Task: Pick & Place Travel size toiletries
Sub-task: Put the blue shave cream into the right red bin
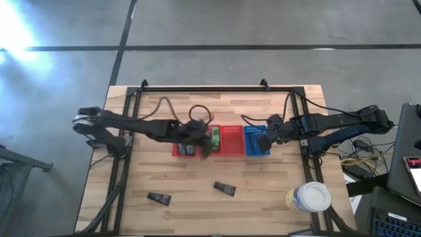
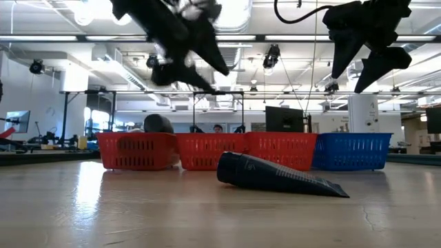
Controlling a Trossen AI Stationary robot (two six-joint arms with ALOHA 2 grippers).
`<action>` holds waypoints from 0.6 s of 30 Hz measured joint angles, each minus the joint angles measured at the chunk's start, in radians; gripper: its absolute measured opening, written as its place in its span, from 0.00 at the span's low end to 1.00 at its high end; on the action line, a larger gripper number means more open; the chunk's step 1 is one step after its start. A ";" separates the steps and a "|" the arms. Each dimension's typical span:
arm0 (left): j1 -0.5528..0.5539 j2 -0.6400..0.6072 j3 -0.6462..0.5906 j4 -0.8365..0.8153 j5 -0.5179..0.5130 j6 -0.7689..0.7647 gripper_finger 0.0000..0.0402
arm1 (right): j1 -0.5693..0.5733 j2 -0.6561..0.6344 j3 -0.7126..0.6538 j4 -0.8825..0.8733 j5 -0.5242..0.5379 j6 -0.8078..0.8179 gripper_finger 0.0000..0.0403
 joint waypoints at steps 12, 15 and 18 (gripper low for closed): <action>-0.363 -0.186 -0.010 -0.733 0.216 0.573 0.58 | 0.007 0.002 0.000 0.017 -0.034 0.012 0.84; -0.474 -0.182 -0.040 -0.728 0.218 0.561 0.58 | 0.007 0.002 0.000 0.018 -0.034 0.030 0.83; -0.571 -0.171 -0.080 -0.704 0.218 0.502 0.58 | 0.007 0.002 0.000 0.018 -0.034 0.039 0.82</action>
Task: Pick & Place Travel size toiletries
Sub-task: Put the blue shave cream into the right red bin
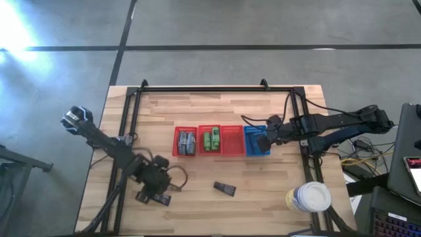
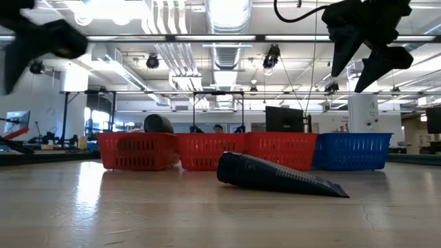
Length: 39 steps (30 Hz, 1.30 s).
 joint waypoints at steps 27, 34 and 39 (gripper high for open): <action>-0.211 0.002 -0.318 0.326 0.052 -0.372 0.58 | 0.000 0.000 0.000 0.005 0.011 0.027 0.85; -0.211 0.002 -0.361 0.463 -0.019 -0.427 0.58 | 0.000 0.000 0.000 0.005 0.011 0.027 0.88; -0.211 0.003 -0.364 0.415 -0.013 -0.424 0.58 | -0.001 0.000 0.000 0.005 0.011 0.027 0.89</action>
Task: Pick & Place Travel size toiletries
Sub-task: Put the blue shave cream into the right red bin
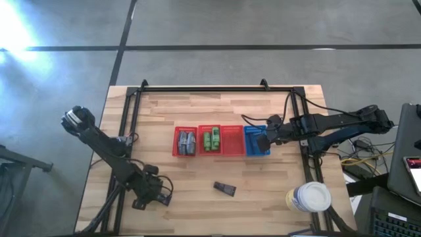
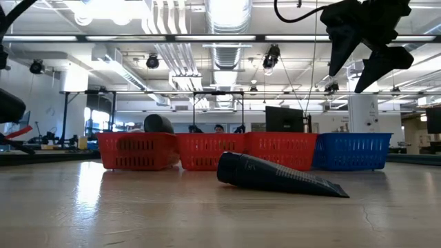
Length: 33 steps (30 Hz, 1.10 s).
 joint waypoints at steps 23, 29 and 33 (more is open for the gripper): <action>0.002 0.000 0.010 -0.002 -0.019 0.027 0.37 | 0.000 0.000 0.000 -0.001 0.024 -0.007 0.87; 0.013 0.000 0.030 -0.001 -0.036 0.015 0.33 | 0.000 0.000 0.000 -0.001 0.024 -0.007 0.87; 0.037 0.000 0.046 -0.002 -0.054 -0.018 0.33 | 0.000 0.000 0.000 -0.001 0.024 -0.003 0.84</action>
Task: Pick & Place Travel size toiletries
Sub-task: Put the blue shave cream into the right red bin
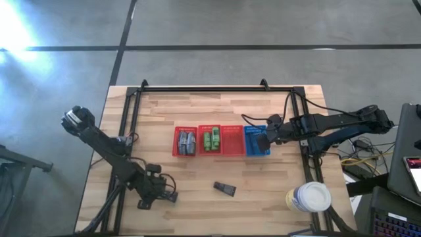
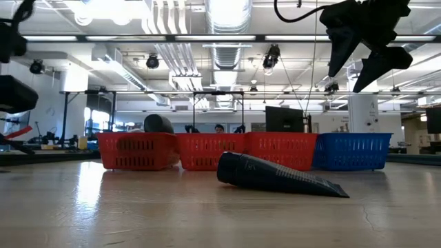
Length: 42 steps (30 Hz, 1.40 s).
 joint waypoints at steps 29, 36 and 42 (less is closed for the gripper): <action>0.435 -0.049 0.146 0.467 -0.413 0.385 0.32 | 0.072 -0.002 0.000 0.601 -0.158 0.073 0.82; 0.495 0.145 0.307 0.467 -0.411 0.554 0.32 | 0.072 0.047 0.000 0.610 -0.191 0.093 0.76; 0.534 0.211 0.380 0.464 -0.373 0.586 0.32 | 0.073 0.084 0.000 0.637 -0.218 0.082 0.71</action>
